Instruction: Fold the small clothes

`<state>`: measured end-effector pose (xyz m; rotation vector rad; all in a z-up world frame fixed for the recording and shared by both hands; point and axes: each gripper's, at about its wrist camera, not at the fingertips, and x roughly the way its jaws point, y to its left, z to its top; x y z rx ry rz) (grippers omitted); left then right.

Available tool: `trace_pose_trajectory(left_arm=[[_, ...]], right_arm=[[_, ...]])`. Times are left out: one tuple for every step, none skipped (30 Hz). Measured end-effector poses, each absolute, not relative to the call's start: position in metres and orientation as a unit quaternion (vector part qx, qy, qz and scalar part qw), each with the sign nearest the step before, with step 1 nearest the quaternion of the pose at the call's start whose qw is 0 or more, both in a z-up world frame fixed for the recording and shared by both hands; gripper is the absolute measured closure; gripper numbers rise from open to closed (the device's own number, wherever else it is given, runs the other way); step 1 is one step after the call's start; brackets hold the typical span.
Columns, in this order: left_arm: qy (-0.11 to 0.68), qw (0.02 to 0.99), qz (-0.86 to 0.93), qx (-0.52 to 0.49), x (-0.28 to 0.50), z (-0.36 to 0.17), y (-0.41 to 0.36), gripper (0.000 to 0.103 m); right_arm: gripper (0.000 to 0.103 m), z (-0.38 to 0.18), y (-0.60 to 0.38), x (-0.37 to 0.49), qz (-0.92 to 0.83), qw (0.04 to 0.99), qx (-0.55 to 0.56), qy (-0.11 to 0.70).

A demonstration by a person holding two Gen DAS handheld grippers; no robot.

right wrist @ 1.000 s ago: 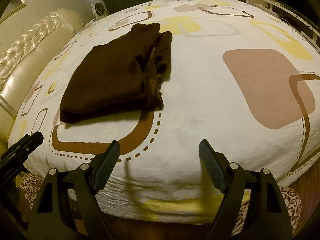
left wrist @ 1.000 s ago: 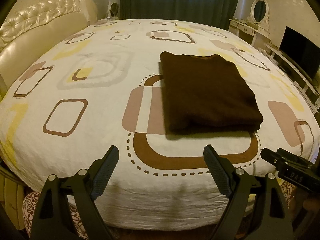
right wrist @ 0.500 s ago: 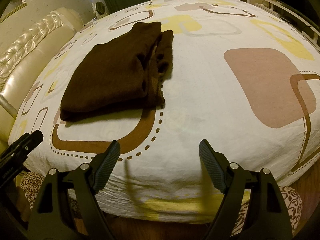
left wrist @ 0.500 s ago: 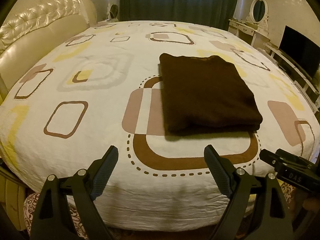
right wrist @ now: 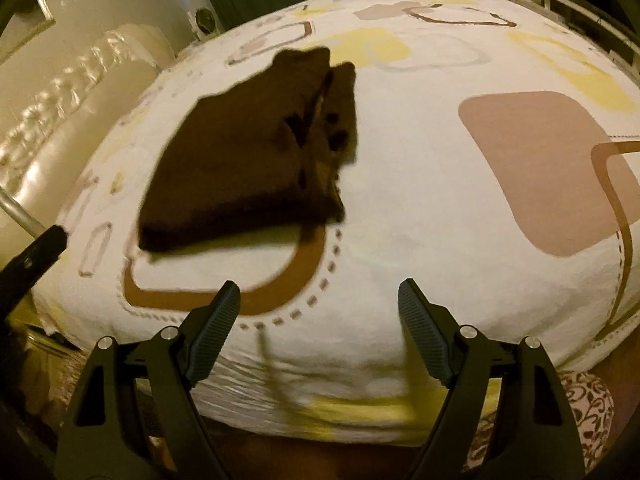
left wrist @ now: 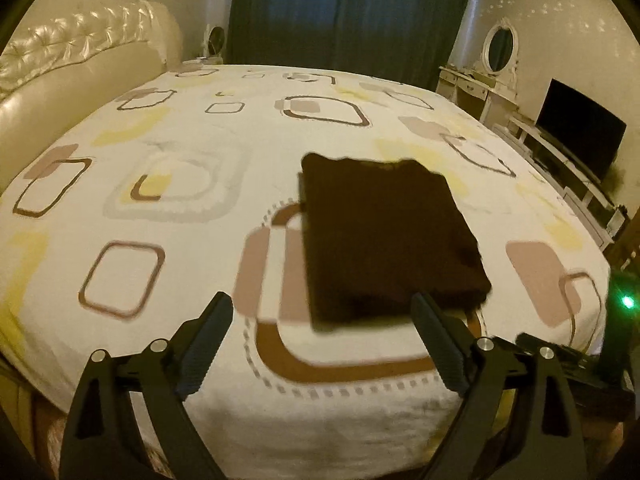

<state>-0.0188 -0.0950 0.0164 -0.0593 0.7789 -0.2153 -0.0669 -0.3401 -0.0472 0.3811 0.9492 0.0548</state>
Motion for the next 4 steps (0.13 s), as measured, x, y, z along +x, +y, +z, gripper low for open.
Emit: trace_pose_trajectory(left_arm=[[0.379, 0.920, -0.096, -0.028, -0.004, 0.018, -0.090, 0.013], [0.380, 0.921, -0.083, -0.026, 0.007, 0.018, -0.086, 0.013], [0.384, 0.921, -0.060, -0.025, 0.030, 0.017, -0.079, 0.013], [0.388, 0.920, -0.044, -0.025, 0.052, 0.015, -0.073, 0.013]], right_arm=[[0.022, -0.040, -0.343, -0.061, 0.031, 0.873, 0.189, 0.448], [0.021, -0.036, -0.347, -0.056, 0.033, 0.875, 0.190, 0.443], [0.020, -0.029, -0.352, -0.046, 0.031, 0.880, 0.189, 0.435], [0.019, -0.023, -0.358, -0.034, 0.031, 0.884, 0.188, 0.427]])
